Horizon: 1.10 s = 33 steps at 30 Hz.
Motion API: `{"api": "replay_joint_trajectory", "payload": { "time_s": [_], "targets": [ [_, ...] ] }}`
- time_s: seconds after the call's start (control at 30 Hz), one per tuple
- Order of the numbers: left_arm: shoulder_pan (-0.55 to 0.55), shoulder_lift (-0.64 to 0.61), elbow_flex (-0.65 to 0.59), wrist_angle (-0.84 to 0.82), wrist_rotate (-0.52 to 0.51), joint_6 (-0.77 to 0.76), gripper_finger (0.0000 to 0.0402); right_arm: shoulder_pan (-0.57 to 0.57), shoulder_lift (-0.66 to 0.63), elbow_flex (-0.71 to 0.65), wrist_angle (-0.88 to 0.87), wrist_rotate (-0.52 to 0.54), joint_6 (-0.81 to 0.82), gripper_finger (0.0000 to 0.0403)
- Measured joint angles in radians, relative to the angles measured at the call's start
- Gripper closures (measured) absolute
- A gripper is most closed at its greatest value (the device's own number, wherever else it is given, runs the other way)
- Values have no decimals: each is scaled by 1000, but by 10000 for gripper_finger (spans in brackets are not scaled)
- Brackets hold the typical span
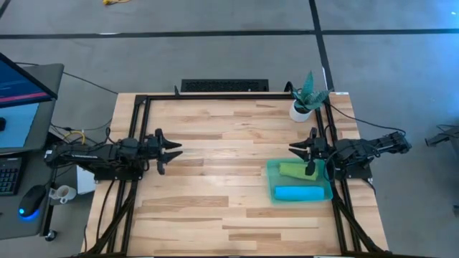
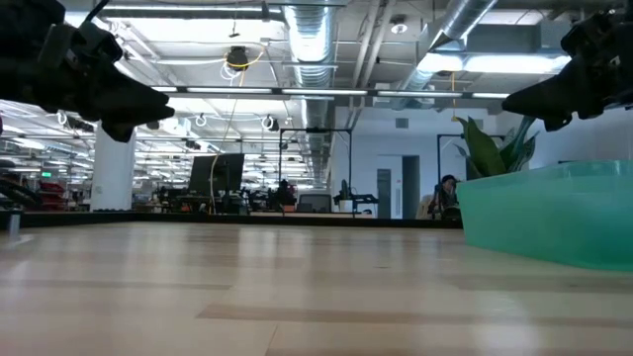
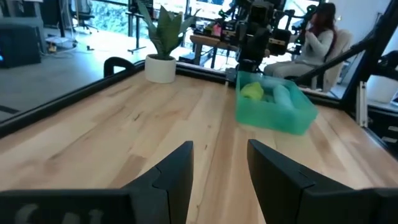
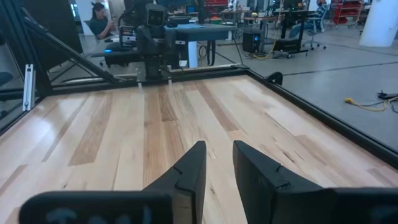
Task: Roll microfiber towels into tight, uniform cylinder then place into a basket
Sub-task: Return to Home Position
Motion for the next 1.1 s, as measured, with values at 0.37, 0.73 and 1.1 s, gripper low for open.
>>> {"api": "replay_joint_trajectory", "payload": {
  "time_s": [0.37,0.73,1.1],
  "targets": [
    [0,2,4,18,-139,-298,260,0,0,0,0,0,0,301],
    [0,2,10,-11,-128,-333,260,0,0,0,0,0,0,301],
    [0,-8,11,-18,-117,-323,260,0,0,0,0,0,0,301]
  ]
}}
